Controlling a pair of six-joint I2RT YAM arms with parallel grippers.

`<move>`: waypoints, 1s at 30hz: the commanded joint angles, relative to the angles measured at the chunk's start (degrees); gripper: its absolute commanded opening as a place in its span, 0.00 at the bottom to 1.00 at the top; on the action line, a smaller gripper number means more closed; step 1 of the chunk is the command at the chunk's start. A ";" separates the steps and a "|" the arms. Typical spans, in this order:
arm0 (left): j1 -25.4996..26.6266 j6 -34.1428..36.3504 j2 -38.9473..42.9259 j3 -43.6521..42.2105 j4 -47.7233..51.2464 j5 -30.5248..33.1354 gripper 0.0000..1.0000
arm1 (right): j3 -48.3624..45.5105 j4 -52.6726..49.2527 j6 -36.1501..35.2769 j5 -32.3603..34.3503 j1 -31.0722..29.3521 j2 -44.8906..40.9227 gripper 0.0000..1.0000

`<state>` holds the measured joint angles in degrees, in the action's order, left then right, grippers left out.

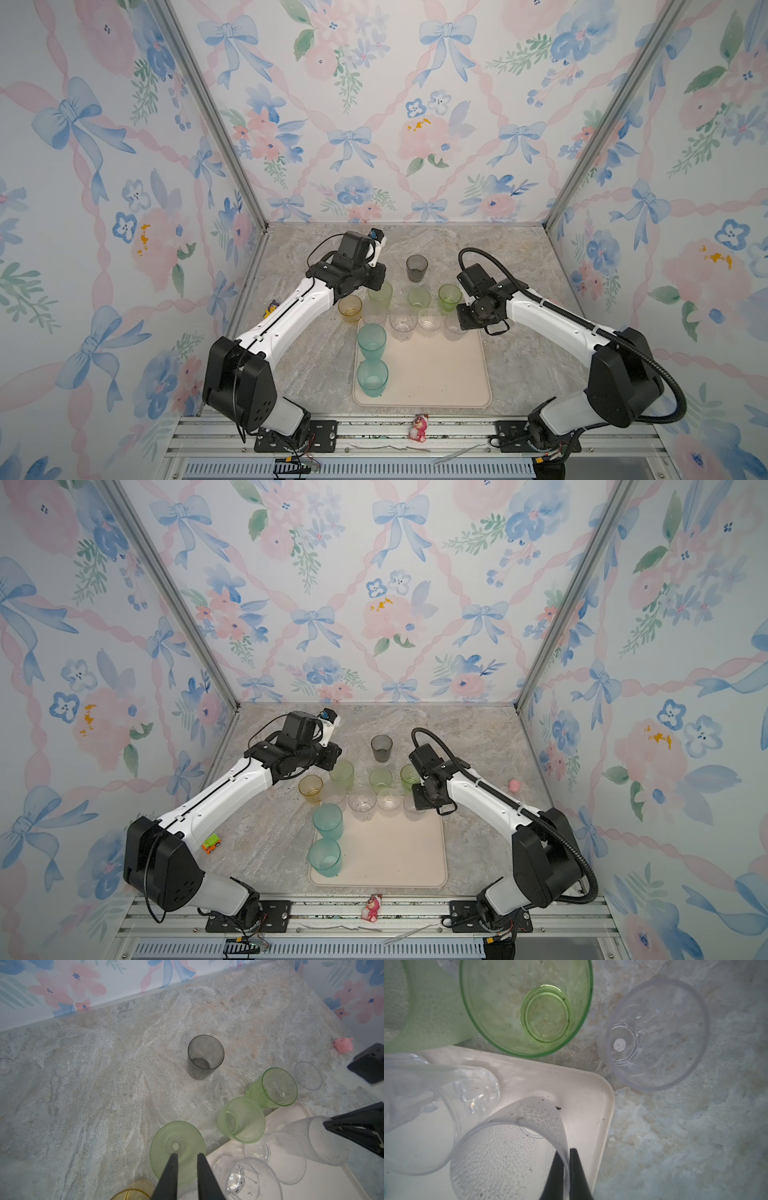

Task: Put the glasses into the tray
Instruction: 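Carry the frosted clear cup with the right gripper over the tray, then lower the frosted clear cup onto the tray and open the right gripper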

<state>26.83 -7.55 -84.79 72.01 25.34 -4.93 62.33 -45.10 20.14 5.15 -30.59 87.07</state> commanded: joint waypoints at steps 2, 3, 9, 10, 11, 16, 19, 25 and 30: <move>-0.85 0.34 1.46 -0.55 -0.16 0.05 0.20 | 0.09 1.07 -0.84 -0.34 0.70 1.38 0.00; -0.98 0.34 1.39 -0.55 -0.12 -0.01 0.20 | 0.22 1.04 -0.82 -0.23 0.79 1.51 0.00; -1.22 0.43 0.93 -0.38 -0.19 -0.29 0.20 | 0.98 1.01 -1.15 -1.22 0.79 2.97 0.00; -1.20 0.39 0.77 -0.31 -0.14 -0.40 0.20 | 0.96 1.07 -1.09 -1.49 0.79 3.15 0.00; -1.24 0.43 0.70 -0.29 -0.18 -0.39 0.20 | 1.04 1.11 -1.10 -1.78 0.75 3.28 0.00; -1.25 0.52 0.44 -0.12 -0.13 -0.56 0.20 | 1.03 1.36 -1.09 -2.07 0.71 3.55 0.00; -1.25 0.52 0.33 -0.11 -0.15 -0.53 0.20 | 1.22 1.23 -1.30 -1.96 0.79 3.85 0.00; -1.30 0.52 0.37 -0.42 -0.17 -0.59 0.20 | 1.27 0.55 -1.49 -1.63 1.15 3.35 0.13; -1.42 0.56 0.48 -0.55 -0.15 -0.51 0.20 | 3.02 -1.96 -1.72 -1.20 1.23 1.04 0.21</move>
<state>25.85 -7.53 -84.79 72.01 25.34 -4.97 63.05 -44.51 18.72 4.27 -29.91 89.38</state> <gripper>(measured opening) 0.202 0.203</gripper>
